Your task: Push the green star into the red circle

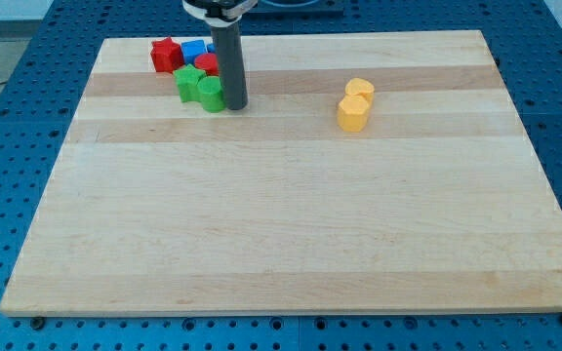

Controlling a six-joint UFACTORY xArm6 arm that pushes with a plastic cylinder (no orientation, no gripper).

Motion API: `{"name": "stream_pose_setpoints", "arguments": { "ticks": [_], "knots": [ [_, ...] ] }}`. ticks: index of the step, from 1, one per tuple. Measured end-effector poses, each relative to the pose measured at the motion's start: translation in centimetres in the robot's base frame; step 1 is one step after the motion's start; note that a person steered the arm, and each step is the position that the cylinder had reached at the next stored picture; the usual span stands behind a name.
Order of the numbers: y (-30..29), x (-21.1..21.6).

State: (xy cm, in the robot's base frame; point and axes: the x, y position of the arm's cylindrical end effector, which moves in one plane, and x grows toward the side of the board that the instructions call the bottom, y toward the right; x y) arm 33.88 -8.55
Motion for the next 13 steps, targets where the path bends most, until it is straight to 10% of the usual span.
{"name": "stream_pose_setpoints", "arguments": {
  "ticks": [3, 7, 13],
  "knots": [
    [0.9, 0.0],
    [19.8, 6.0],
    [14.1, 2.0]
  ]
}}
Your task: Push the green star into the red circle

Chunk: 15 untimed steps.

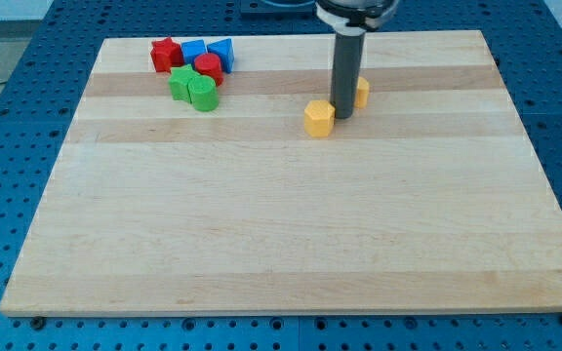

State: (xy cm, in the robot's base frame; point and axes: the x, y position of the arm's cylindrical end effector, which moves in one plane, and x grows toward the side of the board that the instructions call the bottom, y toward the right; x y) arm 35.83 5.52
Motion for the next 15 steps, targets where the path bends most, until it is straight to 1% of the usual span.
{"name": "stream_pose_setpoints", "arguments": {
  "ticks": [3, 7, 10, 11, 12, 13, 14, 15],
  "knots": [
    [-9.1, -3.0],
    [-18.1, -3.0],
    [-24.1, -1.7],
    [-26.5, 2.2],
    [-30.2, 3.2],
    [-33.5, -2.1],
    [-34.6, -5.3],
    [-32.7, -7.3]
  ]
}}
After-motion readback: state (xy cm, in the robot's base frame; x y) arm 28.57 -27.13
